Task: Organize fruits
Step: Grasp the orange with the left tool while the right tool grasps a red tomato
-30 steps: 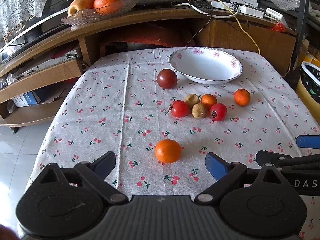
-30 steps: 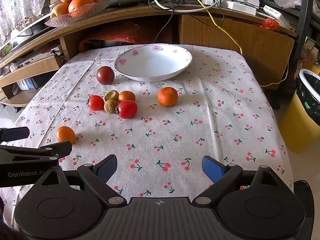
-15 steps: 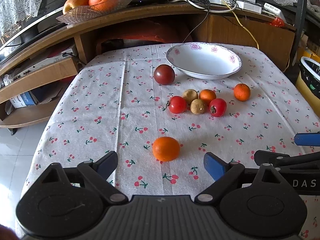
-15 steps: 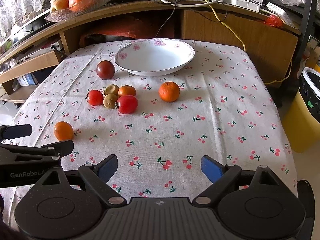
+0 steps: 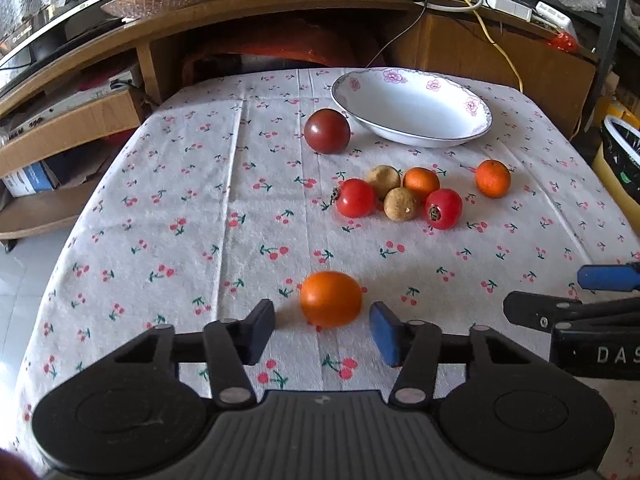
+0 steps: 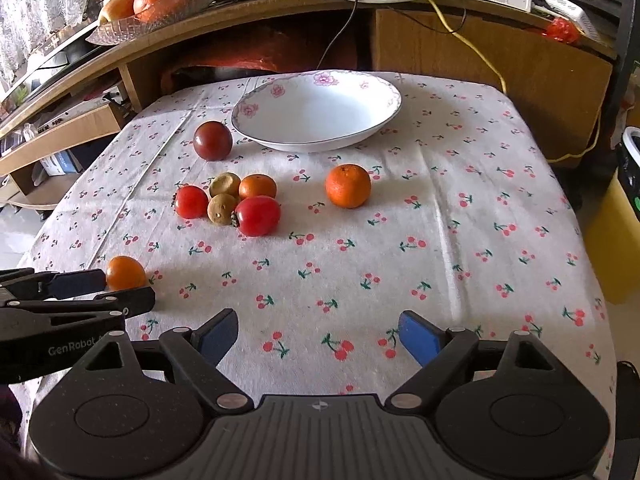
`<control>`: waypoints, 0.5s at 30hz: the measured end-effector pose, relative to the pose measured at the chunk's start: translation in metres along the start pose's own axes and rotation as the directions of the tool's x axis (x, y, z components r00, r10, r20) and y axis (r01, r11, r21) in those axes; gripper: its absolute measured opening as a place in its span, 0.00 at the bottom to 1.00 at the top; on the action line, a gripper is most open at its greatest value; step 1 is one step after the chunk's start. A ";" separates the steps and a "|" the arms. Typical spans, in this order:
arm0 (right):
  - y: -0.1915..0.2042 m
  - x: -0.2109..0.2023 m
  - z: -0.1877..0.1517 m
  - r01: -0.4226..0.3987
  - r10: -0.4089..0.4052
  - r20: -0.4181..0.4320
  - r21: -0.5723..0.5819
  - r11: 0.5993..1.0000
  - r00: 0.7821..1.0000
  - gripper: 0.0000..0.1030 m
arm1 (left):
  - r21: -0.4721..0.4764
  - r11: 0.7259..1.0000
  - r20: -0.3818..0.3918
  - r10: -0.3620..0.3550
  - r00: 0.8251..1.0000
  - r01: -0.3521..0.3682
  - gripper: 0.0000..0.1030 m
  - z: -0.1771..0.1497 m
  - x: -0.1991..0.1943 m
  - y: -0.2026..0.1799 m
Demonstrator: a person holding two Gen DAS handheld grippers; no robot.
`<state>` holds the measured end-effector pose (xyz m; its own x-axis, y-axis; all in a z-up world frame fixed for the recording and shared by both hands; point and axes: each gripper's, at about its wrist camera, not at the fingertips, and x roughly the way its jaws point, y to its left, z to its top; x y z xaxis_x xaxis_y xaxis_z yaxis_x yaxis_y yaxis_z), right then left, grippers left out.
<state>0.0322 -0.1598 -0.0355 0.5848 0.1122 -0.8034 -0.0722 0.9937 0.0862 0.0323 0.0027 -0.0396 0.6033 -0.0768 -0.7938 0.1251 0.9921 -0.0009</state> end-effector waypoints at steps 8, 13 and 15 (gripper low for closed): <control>-0.003 0.014 0.019 -0.052 0.052 0.000 -0.020 0.998 0.999 0.72 | 0.014 0.999 0.008 -0.035 0.999 0.035 0.39 0.005 0.003 0.001; 0.001 0.025 0.029 -0.096 0.096 -0.004 -0.041 0.995 0.995 0.62 | 0.011 0.999 0.011 -0.053 0.999 0.053 0.39 0.006 0.003 0.003; 0.005 0.029 0.033 -0.116 0.116 -0.010 -0.052 0.992 0.993 0.60 | 0.013 0.998 0.014 -0.060 0.998 0.059 0.39 0.006 0.003 0.004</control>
<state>0.0752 -0.1515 -0.0386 0.5641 0.2265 -0.7940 -0.1813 0.9721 0.1486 0.0392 0.0063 -0.0382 0.6056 -0.1370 -0.7839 0.1706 0.9845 -0.0403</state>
